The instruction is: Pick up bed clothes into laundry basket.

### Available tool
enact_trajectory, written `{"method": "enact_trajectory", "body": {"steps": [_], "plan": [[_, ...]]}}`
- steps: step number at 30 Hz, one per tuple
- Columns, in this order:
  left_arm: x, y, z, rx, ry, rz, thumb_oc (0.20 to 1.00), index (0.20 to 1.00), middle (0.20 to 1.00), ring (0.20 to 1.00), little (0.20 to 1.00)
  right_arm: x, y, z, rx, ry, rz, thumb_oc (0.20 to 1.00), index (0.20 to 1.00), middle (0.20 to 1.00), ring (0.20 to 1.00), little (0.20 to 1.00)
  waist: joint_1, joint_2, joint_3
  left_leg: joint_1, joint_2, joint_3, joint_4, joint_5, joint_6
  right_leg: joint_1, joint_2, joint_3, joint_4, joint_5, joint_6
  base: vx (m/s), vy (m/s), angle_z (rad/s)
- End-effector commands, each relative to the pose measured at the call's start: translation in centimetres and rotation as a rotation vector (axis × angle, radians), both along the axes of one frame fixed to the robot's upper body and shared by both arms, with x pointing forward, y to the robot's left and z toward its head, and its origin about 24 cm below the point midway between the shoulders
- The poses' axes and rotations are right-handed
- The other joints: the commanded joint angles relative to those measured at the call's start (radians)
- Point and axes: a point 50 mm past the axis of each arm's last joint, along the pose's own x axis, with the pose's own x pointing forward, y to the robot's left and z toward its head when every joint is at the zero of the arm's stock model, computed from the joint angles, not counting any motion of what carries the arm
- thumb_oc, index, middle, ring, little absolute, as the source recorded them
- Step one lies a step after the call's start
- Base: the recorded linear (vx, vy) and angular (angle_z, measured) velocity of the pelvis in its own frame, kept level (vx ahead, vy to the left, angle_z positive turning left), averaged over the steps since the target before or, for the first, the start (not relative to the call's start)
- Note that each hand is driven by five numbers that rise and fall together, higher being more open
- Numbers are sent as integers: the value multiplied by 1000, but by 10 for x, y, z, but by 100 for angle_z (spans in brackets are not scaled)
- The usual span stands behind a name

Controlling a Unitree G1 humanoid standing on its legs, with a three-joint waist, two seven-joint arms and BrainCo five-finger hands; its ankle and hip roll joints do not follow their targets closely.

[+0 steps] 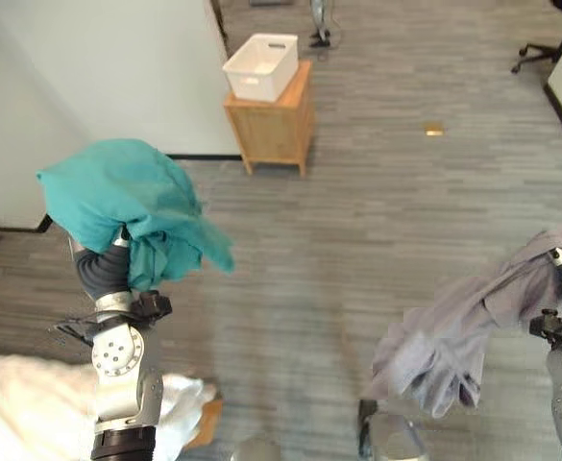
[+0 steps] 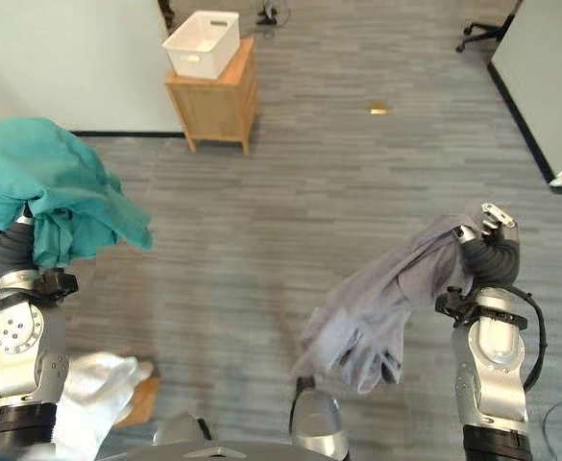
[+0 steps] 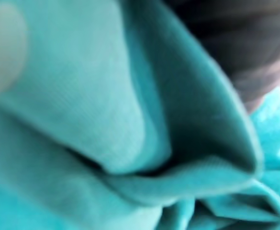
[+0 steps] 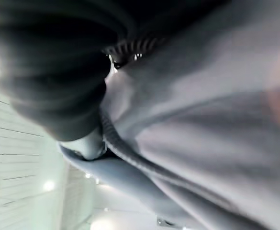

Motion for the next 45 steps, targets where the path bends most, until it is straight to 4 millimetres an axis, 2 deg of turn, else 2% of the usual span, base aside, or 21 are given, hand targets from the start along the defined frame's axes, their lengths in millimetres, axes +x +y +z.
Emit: {"method": "enact_trajectory", "body": {"steps": [1, 3, 4, 7, 12, 14, 15, 16, 17, 19, 21, 25, 26, 29, 31, 34, 35, 37, 39, 43, 45], "plan": [[7, -12, 36, -10, -195, -139, 200, 200, 200, 200, 200, 3, 5, 42, -49, -199, 34, 200, 200, 200, 200, 200, 4, -6, 6, 45, -35, 88, -293, 114, -2, 114, -8, 20, -216, 59, 100, 618, -216, 8], [7, -13, 35, -4, -184, -151, 200, 200, 200, 200, 200, 3, 4, 42, -54, -194, 31, 200, 200, 200, 200, 200, 16, -7, -1, 21, -43, 92, -367, 122, 5, 129, -8, 24, -215, 49, 104, 412, -39, -11], [9, -14, 27, -30, -160, -160, 200, 200, 200, 200, 200, 6, 4, 41, -64, -182, 32, 200, 200, 200, 200, 200, 36, 2, -13, 1, -70, 93, -597, 151, 15, 166, -2, 27, -215, 20, 114, 494, 38, -42], [8, -14, 20, -62, -148, -140, 200, 200, 200, 200, 200, 11, 6, 39, -79, -161, 40, 200, 200, 200, 200, 200, 67, 22, -31, -20, -81, 80, -859, 242, 8, 237, 23, 32, -203, -24, 117, 541, 0, -26], [-3, 1, 14, -24, -99, -53, 200, 200, 200, 200, 200, 17, 21, 39, -69, -165, 116, 200, 200, 200, 200, 200, 91, 29, -81, 26, -77, 148, -882, 258, 25, 361, 27, 62, -182, -120, 123, 660, -44, -47], [-6, 5, 11, -19, -80, -29, 200, 200, 200, 200, 200, 17, 26, 34, -55, -154, 126, 200, 200, 200, 200, 200, 112, -3, -89, 24, -106, 167, -805, 211, 65, 360, -38, 59, -68, -72, 152, 633, 57, -56], [-7, 8, 15, 27, -69, -1, 200, 200, 200, 200, 200, 17, 31, 31, -56, -148, 137, 200, 200, 200, 200, 200, 124, -20, -89, 53, -154, 182, -787, 143, 116, 281, -88, 67, 132, 67, 215, 449, 93, -24], [-7, 8, 15, 29, -69, 0, 200, 200, 200, 200, 200, 17, 31, 31, -55, -148, 138, 200, 200, 200, 200, 200, 126, -23, -91, 52, -157, 186, -787, 140, 119, 274, -93, 72, 140, 64, 219, 508, 143, 4], [-9, 8, 18, 56, -68, 7, 200, 200, 200, 200, 200, 17, 33, 31, -69, -144, 144, 200, 200, 200, 200, 200, 128, -29, -89, 81, -192, 176, -787, 94, 132, 248, -121, 78, 240, 156, 251, 377, 136, 12], [-11, 12, 22, 84, -70, 23, 200, 200, 200, 200, 200, 19, 34, 31, -75, -139, 138, 200, 200, 200, 200, 200, 122, -16, -73, 132, -221, 194, -781, 50, 184, 143, -149, 84, 400, 253, 260, 475, 183, 37], [-10, 14, 27, 127, -74, 46, 200, 200, 200, 200, 200, 20, 35, 30, -68, -136, 132, 200, 200, 200, 200, 200, 104, 16, -51, 190, -229, 181, -782, 12, 202, 39, -151, 83, 479, 235, 241, 436, 133, 46], [-13, 14, 37, 146, -119, 47, 200, 200, 200, 200, 200, 10, 24, 23, -56, -110, 83, 200, 200, 200, 200, 200, 39, 56, -27, 300, -258, 129, -829, -34, 180, -131, -149, 57, 301, 106, 199, 548, -44, 32], [-14, 15, 37, 137, -130, 61, 200, 200, 200, 200, 200, 4, 16, 16, -29, -97, 42, 200, 200, 200, 200, 200, 4, 59, -27, 351, -264, 99, -838, -83, 153, -144, -141, 69, 20, 99, 206, 749, -235, 81], [-9, 12, 39, 125, -153, 53, 200, 200, 200, 200, 200, -2, 10, 13, -18, -91, 3, 200, 200, 200, 200, 200, -51, 59, -36, 436, -258, 42, -841, -119, 110, -222, -132, 185, -217, 168, 251, 666, -242, 54], [-4, 7, 38, 119, -154, 36, 200, 200, 200, 200, 200, -4, 9, 16, -29, -108, -3, 200, 200, 200, 200, 200, -68, 58, -44, 458, -250, 28, -815, -131, 93, -215, -135, 189, -183, 189, 270, 489, -261, 96], [2, 2, 31, 106, -133, 2, 200, 200, 200, 200, 200, -1, 11, 22, -30, -138, 23, 200, 200, 200, 200, 200, -85, 46, -42, 415, -176, -25, -515, -19, 34, -163, -105, 199, -104, 201, 225, 531, -427, 91], [3, 1, 26, 74, -120, -2, 200, 200, 200, 200, 200, 2, 12, 23, -15, -142, 40, 200, 200, 200, 200, 200, -77, 45, -38, 371, -124, -25, -358, 92, 16, -133, -87, 185, -84, 167, 189, 438, -516, 57], [5, -1, 26, 15, -140, -29, 200, 200, 200, 200, 200, 3, 12, 28, 3, -168, 68, 200, 200, 200, 200, 200, -58, 21, -31, 246, -64, -35, -109, 178, 11, -40, -54, 163, -106, 115, 112, 441, -553, 3], [8, -6, 24, -11, -139, -72, 200, 200, 200, 200, 200, 2, 6, 31, 2, -177, 38, 200, 200, 200, 200, 200, -35, 0, -17, 160, -36, -9, -53, 155, 22, 46, -32, 152, -141, 79, 79, 391, -399, 28], [10, -6, 12, -36, -85, -74, 200, 200, 200, 200, 200, -2, 3, 34, -23, -175, 26, 200, 200, 200, 200, 200, -9, 8, -29, 64, -17, 62, -449, 141, 21, 143, -12, 119, -161, 14, 104, 487, -139, 27], [12, -7, 6, -39, -55, -75, 200, 200, 200, 200, 200, -4, 0, 32, -43, -156, 16, 200, 200, 200, 200, 200, 8, -1, -31, 28, -72, 51, -632, 168, 29, 167, -25, 114, -166, -1, 110, 381, 11, -3]]}}
